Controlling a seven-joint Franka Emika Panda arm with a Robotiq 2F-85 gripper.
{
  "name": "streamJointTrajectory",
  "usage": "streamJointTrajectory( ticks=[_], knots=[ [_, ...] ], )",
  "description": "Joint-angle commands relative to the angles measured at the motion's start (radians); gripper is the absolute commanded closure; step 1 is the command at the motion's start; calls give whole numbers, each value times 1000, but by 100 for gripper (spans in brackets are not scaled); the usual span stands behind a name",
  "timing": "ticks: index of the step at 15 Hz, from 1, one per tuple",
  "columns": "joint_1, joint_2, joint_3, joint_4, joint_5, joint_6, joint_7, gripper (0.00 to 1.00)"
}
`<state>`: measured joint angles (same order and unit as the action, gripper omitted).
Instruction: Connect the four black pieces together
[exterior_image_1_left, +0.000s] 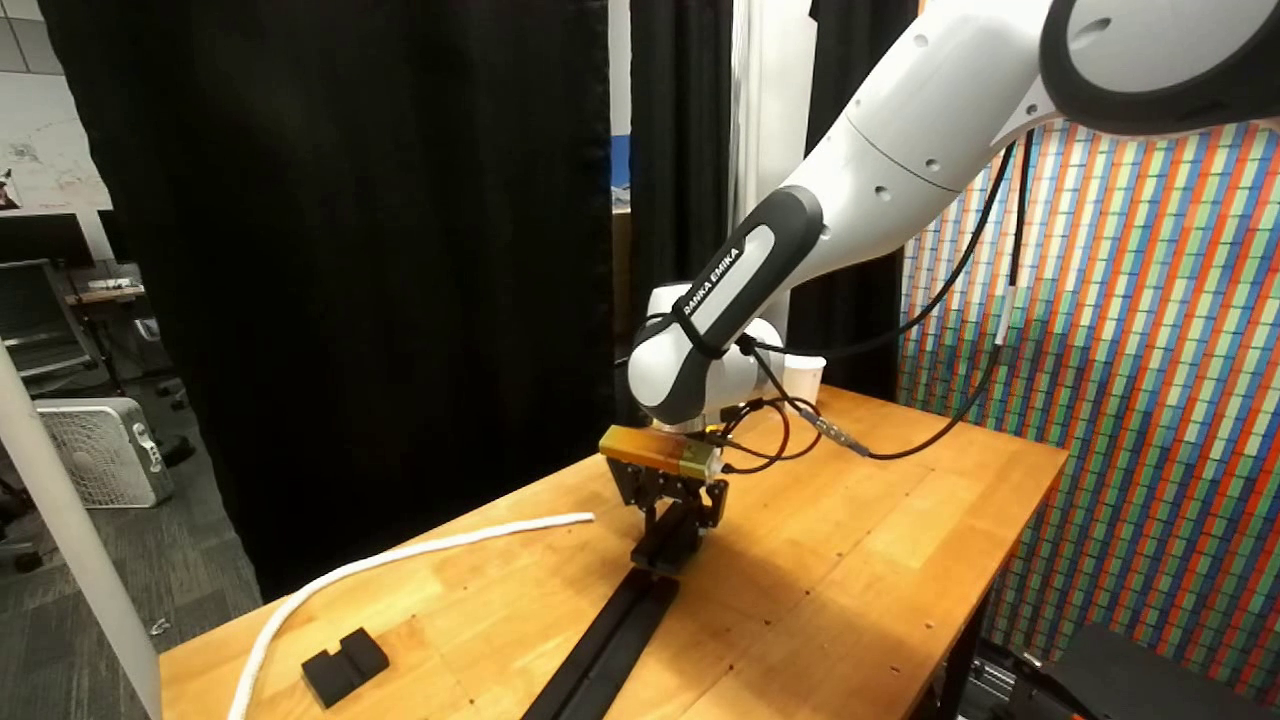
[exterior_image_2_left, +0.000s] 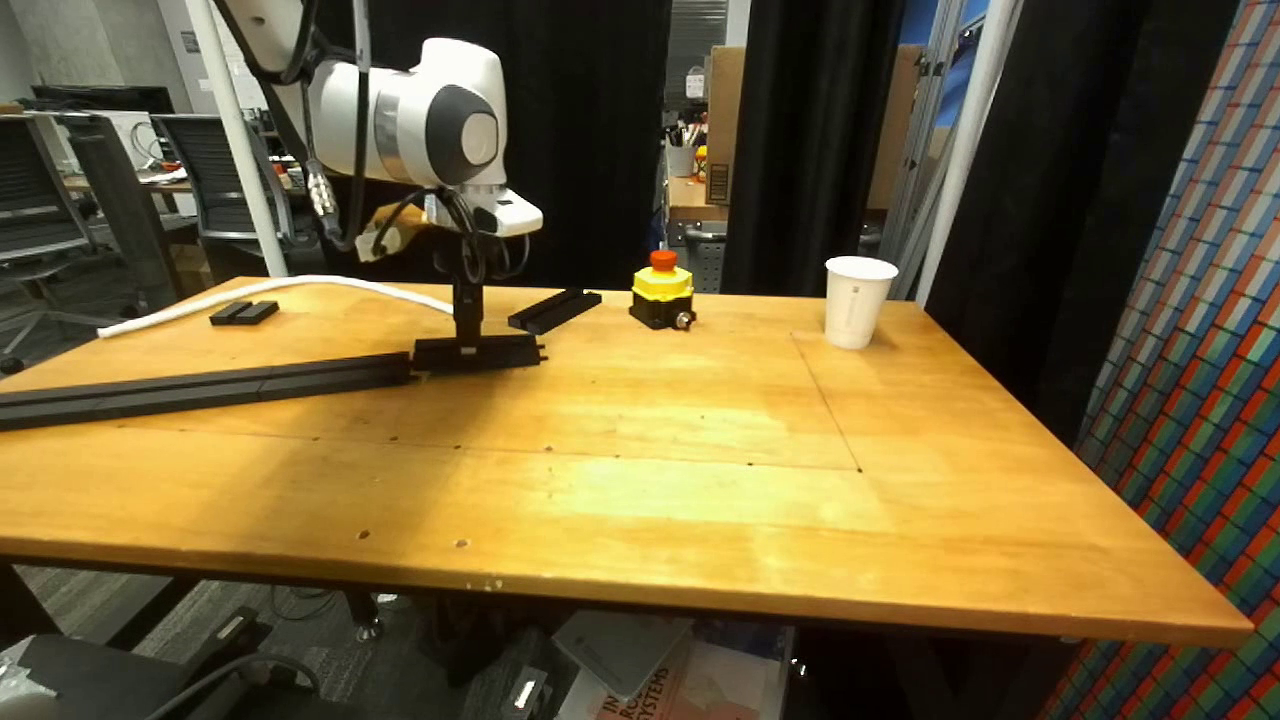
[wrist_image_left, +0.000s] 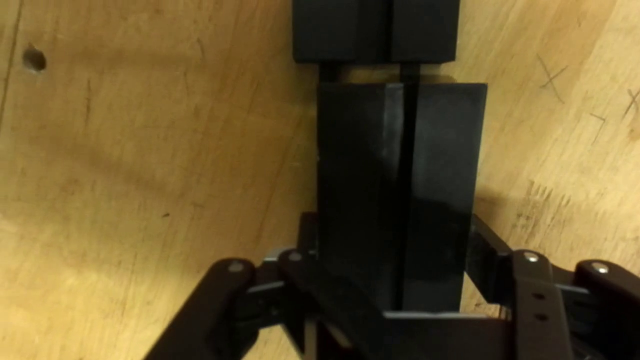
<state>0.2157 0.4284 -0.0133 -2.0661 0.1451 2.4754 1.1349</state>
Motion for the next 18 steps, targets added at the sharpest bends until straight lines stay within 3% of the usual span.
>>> streamJointTrajectory(
  ticks=[1, 18],
  knots=[
    [17, -10, -10, -9, -39, -23, 62, 55],
    [11, -22, 4, -44, -35, -10, 60, 55]
  ],
)
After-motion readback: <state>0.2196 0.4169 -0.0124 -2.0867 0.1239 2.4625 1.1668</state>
